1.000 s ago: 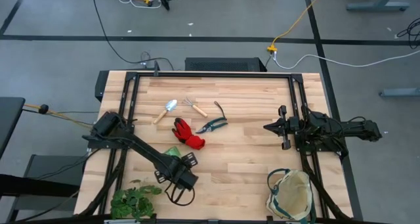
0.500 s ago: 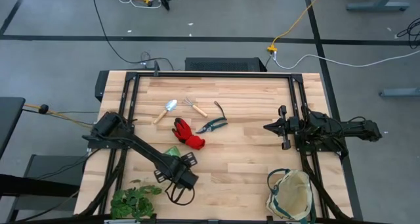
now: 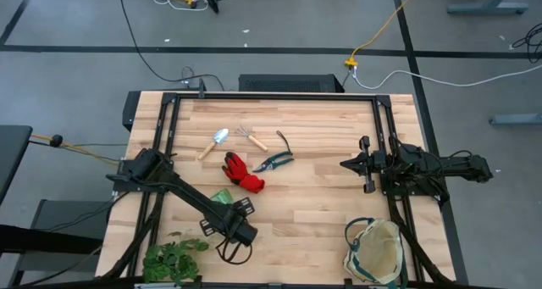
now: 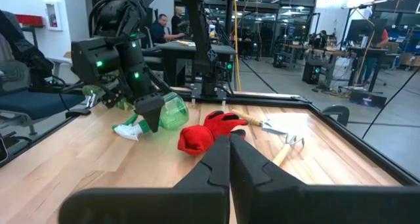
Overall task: Pick & Place Garden tools in Gardening bag
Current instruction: Put the green spray into the gardening bag
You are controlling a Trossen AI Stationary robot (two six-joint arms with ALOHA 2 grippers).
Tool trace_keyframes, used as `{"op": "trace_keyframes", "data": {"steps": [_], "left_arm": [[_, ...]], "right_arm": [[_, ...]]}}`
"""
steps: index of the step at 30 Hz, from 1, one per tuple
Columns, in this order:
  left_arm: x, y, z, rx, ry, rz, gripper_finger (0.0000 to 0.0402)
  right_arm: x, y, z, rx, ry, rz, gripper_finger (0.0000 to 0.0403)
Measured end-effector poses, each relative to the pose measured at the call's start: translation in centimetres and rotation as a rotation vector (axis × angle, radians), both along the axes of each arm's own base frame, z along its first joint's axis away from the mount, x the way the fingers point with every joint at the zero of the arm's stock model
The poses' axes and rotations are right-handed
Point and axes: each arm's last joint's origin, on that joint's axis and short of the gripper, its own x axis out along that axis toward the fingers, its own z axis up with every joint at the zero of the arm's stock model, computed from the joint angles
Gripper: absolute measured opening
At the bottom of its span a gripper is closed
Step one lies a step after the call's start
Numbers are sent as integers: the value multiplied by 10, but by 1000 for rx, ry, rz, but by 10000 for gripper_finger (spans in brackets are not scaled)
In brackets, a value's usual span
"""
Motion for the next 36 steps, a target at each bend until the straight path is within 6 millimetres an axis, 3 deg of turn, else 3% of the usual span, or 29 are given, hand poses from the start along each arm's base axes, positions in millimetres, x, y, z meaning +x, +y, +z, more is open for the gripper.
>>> {"op": "trace_keyframes", "data": {"steps": [10, 23, 31, 36], "left_arm": [[1, 2, 0, 3, 6, -2, 259], [0, 2, 0, 5, 9, -1, 169], [0, 2, 0, -7, 15, 5, 194], [0, 1, 0, -21, 23, 8, 177]], "right_arm": [[0, 0, 0, 0, 0, 0, 2], [0, 0, 0, 0, 0, 0, 2], [0, 0, 0, 0, 0, 0, 2], [0, 0, 0, 0, 0, 0, 2]]}}
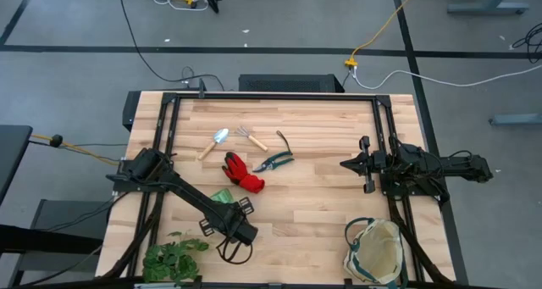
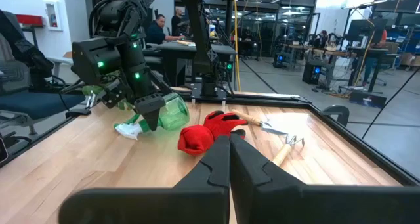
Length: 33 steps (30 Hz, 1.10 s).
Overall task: Pick & Place Garden tools in Gardening bag
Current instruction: Put the green spray into the gardening bag
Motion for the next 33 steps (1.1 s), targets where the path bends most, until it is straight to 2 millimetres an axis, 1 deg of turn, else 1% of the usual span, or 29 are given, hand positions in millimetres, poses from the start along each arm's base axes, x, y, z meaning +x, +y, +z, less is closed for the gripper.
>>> {"op": "trace_keyframes", "data": {"steps": [3, 11, 15, 33], "left_arm": [[0, 0, 0, 0, 0, 0, 166], [-1, 0, 0, 3, 6, 0, 174], [-1, 0, 0, 3, 7, 1, 166], [-4, 2, 1, 26, 44, 6, 166]], "right_arm": [[0, 0, 0, 0, 0, 0, 2], [0, 0, 0, 0, 0, 0, 2], [0, 0, 0, 0, 0, 0, 2], [0, 0, 0, 0, 0, 0, 2]]}}
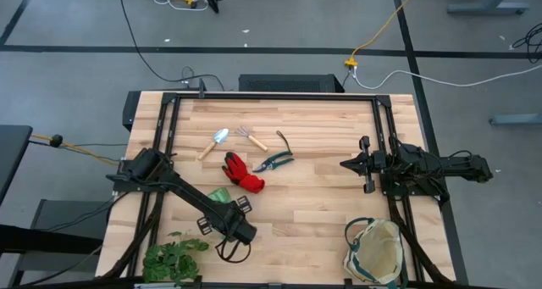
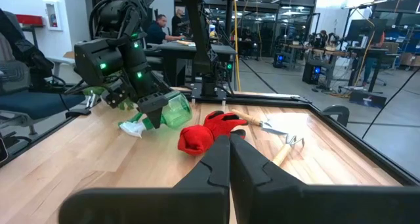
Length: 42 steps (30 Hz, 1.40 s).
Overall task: Pick & Place Garden tools in Gardening bag
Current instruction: Put the green spray into the gardening bag
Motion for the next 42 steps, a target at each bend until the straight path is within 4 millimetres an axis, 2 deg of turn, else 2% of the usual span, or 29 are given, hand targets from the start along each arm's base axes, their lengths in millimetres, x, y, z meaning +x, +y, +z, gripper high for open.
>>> {"op": "trace_keyframes", "data": {"steps": [5, 12, 23, 34, 38, 42], "left_arm": [[0, 0, 6, -1, -4, 4, 166], [10, -4, 28, -16, -66, 48, 166], [30, -13, 89, -84, -171, 64, 166], [42, -19, 152, -173, -355, 84, 166], [43, -17, 162, -177, -385, 97, 166], [46, -6, 163, -164, -380, 158, 166]], "right_arm": [[0, 0, 0, 0, 0, 0, 2], [0, 0, 0, 0, 0, 0, 2], [0, 0, 0, 0, 0, 0, 2], [0, 0, 0, 0, 0, 0, 2], [0, 0, 0, 0, 1, 0, 2], [0, 0, 0, 0, 0, 0, 2]]}}
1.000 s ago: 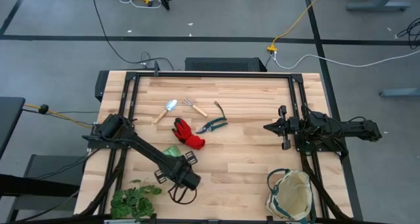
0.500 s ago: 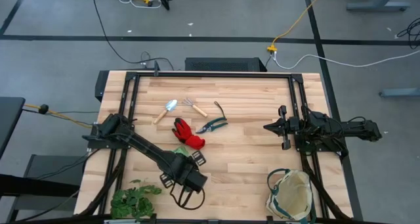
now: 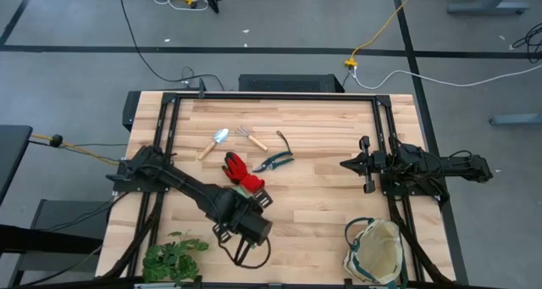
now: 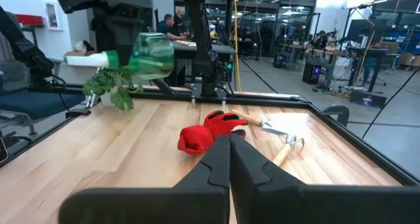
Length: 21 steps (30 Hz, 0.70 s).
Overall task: Pick & Place Garden tools in Gardening bag
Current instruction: Put the green spray into the gardening bag
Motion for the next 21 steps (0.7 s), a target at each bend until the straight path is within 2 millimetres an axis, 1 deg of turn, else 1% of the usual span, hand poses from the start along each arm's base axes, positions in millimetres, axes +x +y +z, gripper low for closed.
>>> {"op": "trace_keyframes", "data": {"steps": [3, 7, 11, 21], "left_arm": [[1, 8, 1, -3, 8, 50, 166], [-3, 18, 6, -18, -18, 79, 166], [-11, 29, 6, -26, -24, 118, 166], [-34, 58, -5, -36, -21, 221, 166]], "right_arm": [[0, 0, 0, 0, 0, 0, 2], [0, 0, 0, 0, 0, 0, 2], [0, 0, 0, 0, 0, 0, 2], [0, 0, 0, 0, 0, 0, 2]]}}
